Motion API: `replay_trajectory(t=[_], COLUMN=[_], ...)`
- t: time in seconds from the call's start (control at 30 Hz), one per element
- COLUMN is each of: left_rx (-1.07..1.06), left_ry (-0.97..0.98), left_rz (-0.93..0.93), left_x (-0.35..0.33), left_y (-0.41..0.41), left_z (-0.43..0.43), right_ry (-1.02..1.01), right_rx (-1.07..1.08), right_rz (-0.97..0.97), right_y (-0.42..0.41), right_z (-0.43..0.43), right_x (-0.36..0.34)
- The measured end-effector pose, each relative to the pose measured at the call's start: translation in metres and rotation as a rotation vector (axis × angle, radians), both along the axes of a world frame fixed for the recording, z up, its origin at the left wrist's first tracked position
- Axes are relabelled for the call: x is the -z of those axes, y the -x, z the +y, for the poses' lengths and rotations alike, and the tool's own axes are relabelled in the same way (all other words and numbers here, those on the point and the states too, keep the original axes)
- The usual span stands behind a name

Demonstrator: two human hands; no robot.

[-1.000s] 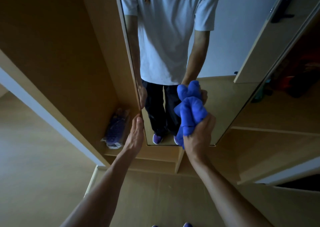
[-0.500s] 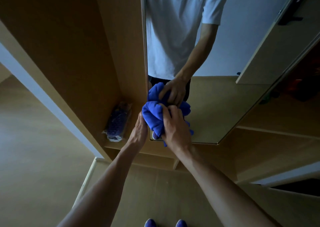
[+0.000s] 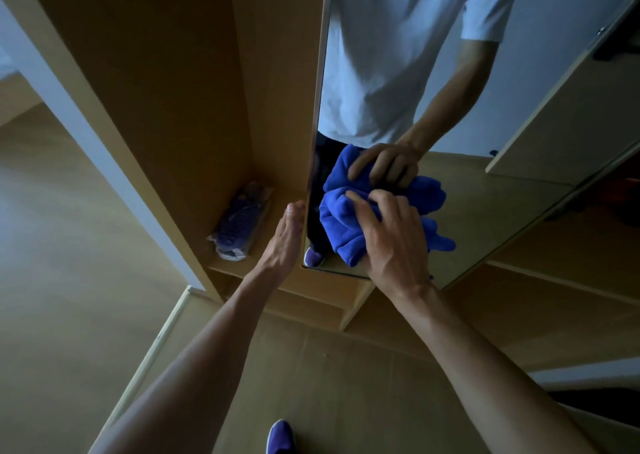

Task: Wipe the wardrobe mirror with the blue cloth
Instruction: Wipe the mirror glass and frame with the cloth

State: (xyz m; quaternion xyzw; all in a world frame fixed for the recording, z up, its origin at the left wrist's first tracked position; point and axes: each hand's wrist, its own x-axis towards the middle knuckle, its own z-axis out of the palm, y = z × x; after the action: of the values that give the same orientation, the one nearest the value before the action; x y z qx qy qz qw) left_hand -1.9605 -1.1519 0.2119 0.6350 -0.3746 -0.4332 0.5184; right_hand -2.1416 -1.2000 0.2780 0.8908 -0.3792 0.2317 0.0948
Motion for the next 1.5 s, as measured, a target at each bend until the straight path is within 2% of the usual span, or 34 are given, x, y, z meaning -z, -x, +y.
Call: replay_trajectory(t=[0.4,0.73,0.9,1.1,1.27,1.5], left_rx=[-0.063,-0.060,-0.051,-0.065,-0.054,-0.029], left_ry=[0.098,0.368,0.540,0.645,0.679,0.706], left_rz=[-0.080,-0.089,-0.123,-0.133,-0.258,-0.256], left_x=[0.021,0.070,0.095,0.108,0.112,0.117], left_y=[0.001,-0.006,-0.003,0.000,-0.005,-0.011], left_z=[-0.005,-0.013,-0.023,-0.026,-0.029,-0.027], right_ry=[0.094,0.259,0.345,0.506,0.589,0.707], right_rx=[-0.068,-0.169,-0.215,-0.183,-0.175,-0.141], right_rz=[-0.104,-0.216,-0.215,-0.171,-0.137,-0.080], right_y=[-0.003,-0.011,-0.016,-0.016,-0.015,-0.015], right_z=[-0.010,-0.024,-0.034,-0.034,-0.034,-0.036], right_x=[0.035,0.053,0.062,0.072,0.076,0.079])
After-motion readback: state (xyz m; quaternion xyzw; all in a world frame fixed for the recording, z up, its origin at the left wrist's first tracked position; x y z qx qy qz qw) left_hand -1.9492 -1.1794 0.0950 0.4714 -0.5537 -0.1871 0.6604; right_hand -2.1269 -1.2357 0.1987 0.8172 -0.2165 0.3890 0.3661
